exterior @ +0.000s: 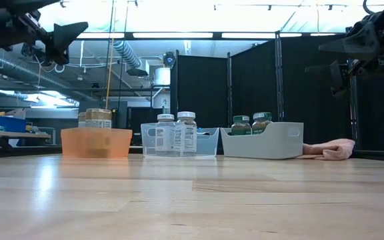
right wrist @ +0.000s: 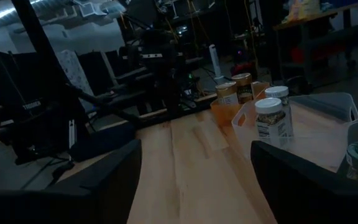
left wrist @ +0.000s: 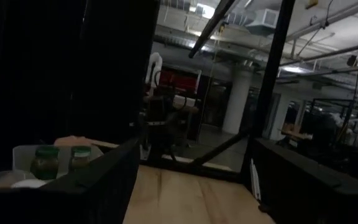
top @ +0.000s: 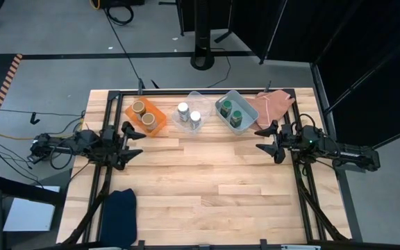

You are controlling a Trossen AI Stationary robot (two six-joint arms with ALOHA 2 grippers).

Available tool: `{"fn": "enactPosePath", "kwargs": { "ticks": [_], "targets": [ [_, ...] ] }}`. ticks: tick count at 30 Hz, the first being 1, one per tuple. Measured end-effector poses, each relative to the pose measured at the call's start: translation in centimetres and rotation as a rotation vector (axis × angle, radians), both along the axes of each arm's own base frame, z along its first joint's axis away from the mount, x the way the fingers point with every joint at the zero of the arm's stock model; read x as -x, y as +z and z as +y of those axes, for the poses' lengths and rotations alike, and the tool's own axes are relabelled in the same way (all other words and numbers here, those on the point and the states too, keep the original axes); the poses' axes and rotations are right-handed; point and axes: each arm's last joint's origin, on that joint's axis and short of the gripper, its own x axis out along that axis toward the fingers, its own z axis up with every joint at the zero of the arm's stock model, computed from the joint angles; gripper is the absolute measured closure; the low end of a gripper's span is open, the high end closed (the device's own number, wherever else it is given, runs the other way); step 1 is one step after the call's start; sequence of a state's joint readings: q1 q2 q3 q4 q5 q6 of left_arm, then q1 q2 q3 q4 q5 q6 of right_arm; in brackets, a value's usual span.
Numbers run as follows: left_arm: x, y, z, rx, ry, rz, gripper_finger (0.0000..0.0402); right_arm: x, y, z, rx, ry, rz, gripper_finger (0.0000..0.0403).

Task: Sort spices by type
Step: Return to Home Position

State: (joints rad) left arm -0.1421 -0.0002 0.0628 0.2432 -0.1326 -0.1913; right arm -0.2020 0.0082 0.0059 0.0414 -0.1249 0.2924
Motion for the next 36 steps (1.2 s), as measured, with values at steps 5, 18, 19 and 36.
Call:
{"fn": "enactPosePath", "kwargs": {
  "ticks": [5,18,19,36],
  "targets": [
    [0.13,0.39,0.04,0.002,0.008,-0.042,0.0085,0.00,0.00,0.00,0.000,0.000,0.000,0.0092],
    [0.35,0.95,0.15,-0.025,0.050,-0.101,0.0085,0.00,0.00,0.00,0.033,-0.002,0.003,0.0093],
    [0.35,0.95,0.13,-0.031,0.048,-0.101,0.0085,0.00,0.00,0.00,0.033,-0.001,0.003,0.0092],
    [0.19,0.45,-0.41,-0.209,-0.084,-0.067,0.0077,0.00,0.00,0.00,0.078,-0.004,0.006,0.0092]
  ]
}}
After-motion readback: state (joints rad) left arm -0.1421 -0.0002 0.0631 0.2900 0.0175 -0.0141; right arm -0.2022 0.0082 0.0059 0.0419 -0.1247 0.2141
